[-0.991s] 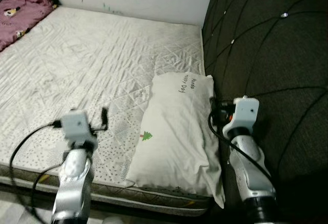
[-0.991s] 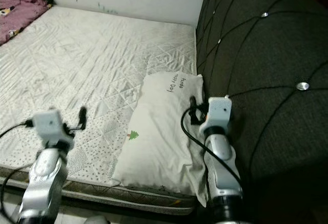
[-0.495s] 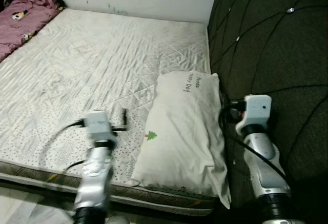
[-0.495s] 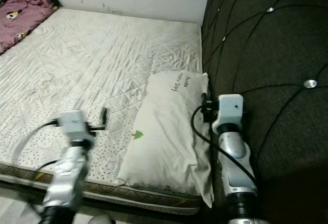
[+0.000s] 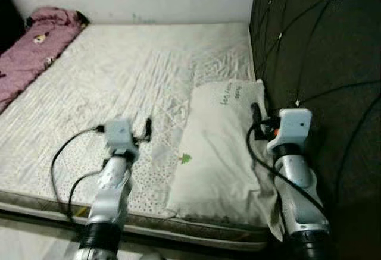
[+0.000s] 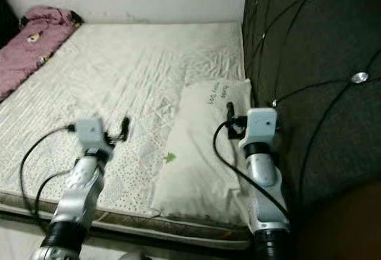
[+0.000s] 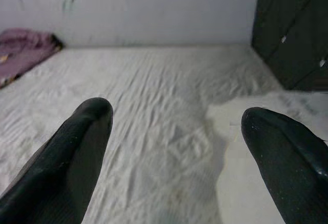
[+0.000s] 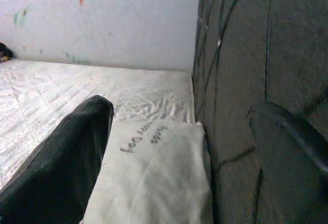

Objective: Clean up the room

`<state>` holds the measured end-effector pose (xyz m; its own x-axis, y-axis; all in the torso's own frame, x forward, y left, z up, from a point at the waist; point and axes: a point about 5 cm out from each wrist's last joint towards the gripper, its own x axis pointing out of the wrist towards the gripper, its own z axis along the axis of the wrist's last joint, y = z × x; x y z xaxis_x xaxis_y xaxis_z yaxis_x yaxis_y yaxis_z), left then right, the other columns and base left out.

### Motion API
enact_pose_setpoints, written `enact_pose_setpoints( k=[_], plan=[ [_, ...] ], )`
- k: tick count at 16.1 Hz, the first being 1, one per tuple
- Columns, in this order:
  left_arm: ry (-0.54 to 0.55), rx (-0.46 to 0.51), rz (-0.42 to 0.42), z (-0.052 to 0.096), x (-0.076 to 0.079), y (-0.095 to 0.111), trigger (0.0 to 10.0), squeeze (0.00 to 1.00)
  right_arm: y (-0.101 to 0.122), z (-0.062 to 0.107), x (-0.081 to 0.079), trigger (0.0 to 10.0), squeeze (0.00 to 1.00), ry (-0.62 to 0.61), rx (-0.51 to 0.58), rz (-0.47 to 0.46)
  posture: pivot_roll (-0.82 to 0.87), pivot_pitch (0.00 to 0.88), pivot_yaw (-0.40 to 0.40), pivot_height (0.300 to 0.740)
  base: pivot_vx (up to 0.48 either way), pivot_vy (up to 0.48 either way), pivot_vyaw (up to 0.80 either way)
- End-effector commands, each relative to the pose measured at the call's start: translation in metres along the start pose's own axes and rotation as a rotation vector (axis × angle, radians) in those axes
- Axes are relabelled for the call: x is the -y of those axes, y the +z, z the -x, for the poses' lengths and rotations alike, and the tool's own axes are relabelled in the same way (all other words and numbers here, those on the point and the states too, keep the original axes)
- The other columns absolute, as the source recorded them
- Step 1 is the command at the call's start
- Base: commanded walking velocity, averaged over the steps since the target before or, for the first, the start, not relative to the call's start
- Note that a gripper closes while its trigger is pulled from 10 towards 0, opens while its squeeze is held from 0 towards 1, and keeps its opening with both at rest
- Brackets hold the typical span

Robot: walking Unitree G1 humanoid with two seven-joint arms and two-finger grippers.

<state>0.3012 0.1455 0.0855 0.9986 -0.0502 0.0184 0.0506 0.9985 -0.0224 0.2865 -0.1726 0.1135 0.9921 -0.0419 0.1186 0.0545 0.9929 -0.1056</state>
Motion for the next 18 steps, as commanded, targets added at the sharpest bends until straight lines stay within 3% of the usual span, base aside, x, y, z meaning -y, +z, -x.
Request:
enact_pose_setpoints(
  k=[1, 3, 5, 7, 9, 10, 13, 15, 18],
  plan=[
    [0.051, -0.009, -0.010, 0.004, -0.012, -0.004, 10.0, 0.00, -0.014, 0.005, -0.007, 10.0, 0.00, 0.015, -0.055, -0.005, -0.07, 0.000, 0.089, 0.740, 0.000, 0.000, 0.00],
    [0.097, 0.014, -0.022, 0.015, -0.025, -0.001, 10.0, 0.00, -0.017, -0.003, -0.029, 10.0, 0.00, 0.117, -0.072, -0.018, 0.04, 0.000, 0.007, 0.740, 0.000, 0.000, 0.00],
    [0.171, 0.024, -0.072, 0.025, -0.044, 0.001, 10.0, 0.00, -0.025, -0.010, -0.046, 10.0, 0.00, 0.175, -0.109, -0.050, 0.12, 0.000, -0.027, 0.740, 0.000, 0.000, 0.00],
    [0.209, 0.041, -0.090, 0.031, -0.055, 0.009, 10.0, 0.00, -0.027, -0.010, -0.054, 10.0, 0.00, 0.180, -0.120, -0.072, 0.16, 0.000, -0.034, 0.740, 0.000, 0.000, 0.00],
    [0.189, 0.029, -0.098, 0.034, -0.056, 0.007, 10.0, 0.00, -0.028, -0.008, -0.062, 10.0, 0.00, 0.186, -0.124, -0.086, 0.16, 0.000, -0.030, 0.740, 0.000, 0.000, 0.00],
    [0.138, 0.014, -0.078, 0.033, -0.047, 0.005, 10.0, 0.00, -0.028, -0.008, -0.066, 10.0, 0.00, 0.198, -0.117, -0.087, 0.16, 0.000, -0.018, 0.740, 0.000, 0.000, 0.00],
    [0.139, 0.028, -0.078, 0.032, -0.042, 0.012, 10.0, 0.00, -0.027, -0.011, -0.063, 10.0, 0.00, 0.158, -0.102, -0.099, 0.14, 0.000, 0.016, 0.740, 0.000, 0.000, 0.00],
    [0.124, -0.012, -0.107, 0.034, -0.043, 0.003, 10.0, 0.00, -0.024, -0.010, -0.059, 10.0, 0.00, 0.112, -0.092, -0.124, 0.10, 0.000, 0.054, 0.740, 0.000, 0.000, 0.00],
    [0.103, -0.055, -0.028, 0.028, -0.036, -0.001, 10.0, 0.00, -0.016, -0.006, -0.056, 10.0, 0.00, 0.114, -0.032, -0.046, 0.06, 0.000, 0.053, 0.740, 0.000, 0.000, 0.00]
  ],
)
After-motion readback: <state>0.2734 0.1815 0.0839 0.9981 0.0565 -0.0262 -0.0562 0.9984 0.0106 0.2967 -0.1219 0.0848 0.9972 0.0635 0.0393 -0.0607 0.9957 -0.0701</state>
